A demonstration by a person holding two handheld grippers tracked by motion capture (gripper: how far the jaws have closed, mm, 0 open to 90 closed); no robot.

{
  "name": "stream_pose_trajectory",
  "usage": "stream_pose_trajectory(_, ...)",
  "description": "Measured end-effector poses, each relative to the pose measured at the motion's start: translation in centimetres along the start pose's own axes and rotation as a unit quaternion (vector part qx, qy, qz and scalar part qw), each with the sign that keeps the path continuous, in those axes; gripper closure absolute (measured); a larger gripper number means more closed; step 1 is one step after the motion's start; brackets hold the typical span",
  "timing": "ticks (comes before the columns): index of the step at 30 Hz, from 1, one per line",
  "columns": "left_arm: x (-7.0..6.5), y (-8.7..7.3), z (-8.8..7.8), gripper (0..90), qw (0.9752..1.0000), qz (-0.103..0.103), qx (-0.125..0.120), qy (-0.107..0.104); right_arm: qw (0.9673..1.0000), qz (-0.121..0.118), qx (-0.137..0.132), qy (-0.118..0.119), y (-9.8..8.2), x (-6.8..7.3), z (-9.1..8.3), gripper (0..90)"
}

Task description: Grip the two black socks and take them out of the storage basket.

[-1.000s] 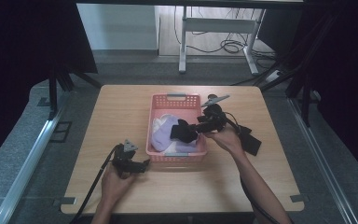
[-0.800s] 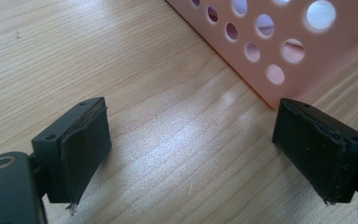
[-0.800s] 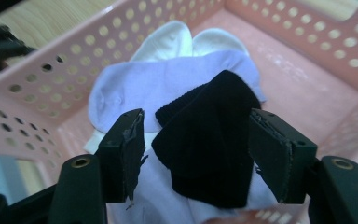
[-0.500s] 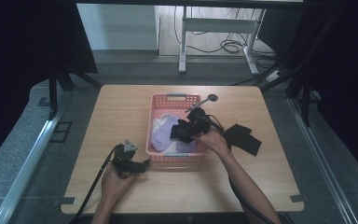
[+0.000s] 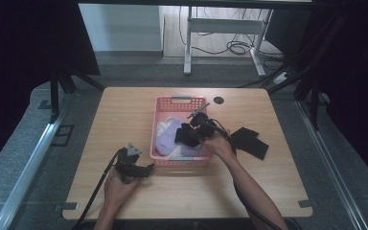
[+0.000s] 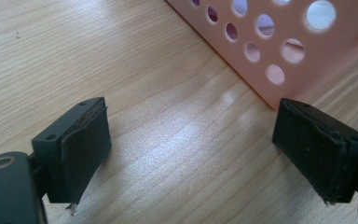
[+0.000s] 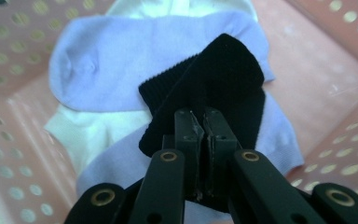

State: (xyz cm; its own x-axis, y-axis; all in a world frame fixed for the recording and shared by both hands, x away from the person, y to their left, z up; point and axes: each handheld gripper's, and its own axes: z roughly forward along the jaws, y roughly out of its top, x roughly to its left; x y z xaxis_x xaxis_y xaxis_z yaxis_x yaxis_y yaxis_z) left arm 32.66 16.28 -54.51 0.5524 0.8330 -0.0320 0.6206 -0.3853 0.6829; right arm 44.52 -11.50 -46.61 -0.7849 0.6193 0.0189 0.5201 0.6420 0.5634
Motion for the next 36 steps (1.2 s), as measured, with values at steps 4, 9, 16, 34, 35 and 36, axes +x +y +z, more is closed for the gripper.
stream_pose_trajectory(4, 0.0, 0.0, 0.0, 10.7, 1.0, 0.0, 0.0, 0.0, 0.9998, 0.004, -0.019, 0.006, 0.4, -0.1, -1.1, 86.3)
stream_pose_trajectory(9, 0.0, 0.0, 0.0, 10.7, 1.0, 0.0, -0.001, -0.001, 0.9987, 0.004, -0.048, 0.016, 1.1, -0.1, -2.9, 86.2)
stream_pose_trajectory(16, 0.0, 0.0, 0.0, 10.7, 1.0, 0.0, -0.001, -0.001, 0.9964, 0.0, -0.079, 0.03, 2.0, 0.0, -5.1, 86.2)
stream_pose_trajectory(34, 0.0, 0.0, 0.0, 10.7, 1.0, -0.001, -0.003, 0.0, 0.9924, -0.001, -0.121, 0.022, 3.2, -0.5, -9.2, 86.3)
stream_pose_trajectory(35, 0.0, 0.0, 0.0, 10.7, 1.0, -0.001, -0.003, 0.0, 0.9923, 0.001, -0.122, 0.02, 3.2, -0.5, -9.4, 86.2)
stream_pose_trajectory(36, 0.0, 0.0, 0.0, 10.7, 1.0, -0.001, -0.003, 0.0, 0.9918, 0.001, -0.126, 0.017, 3.2, -0.7, -9.9, 86.2)
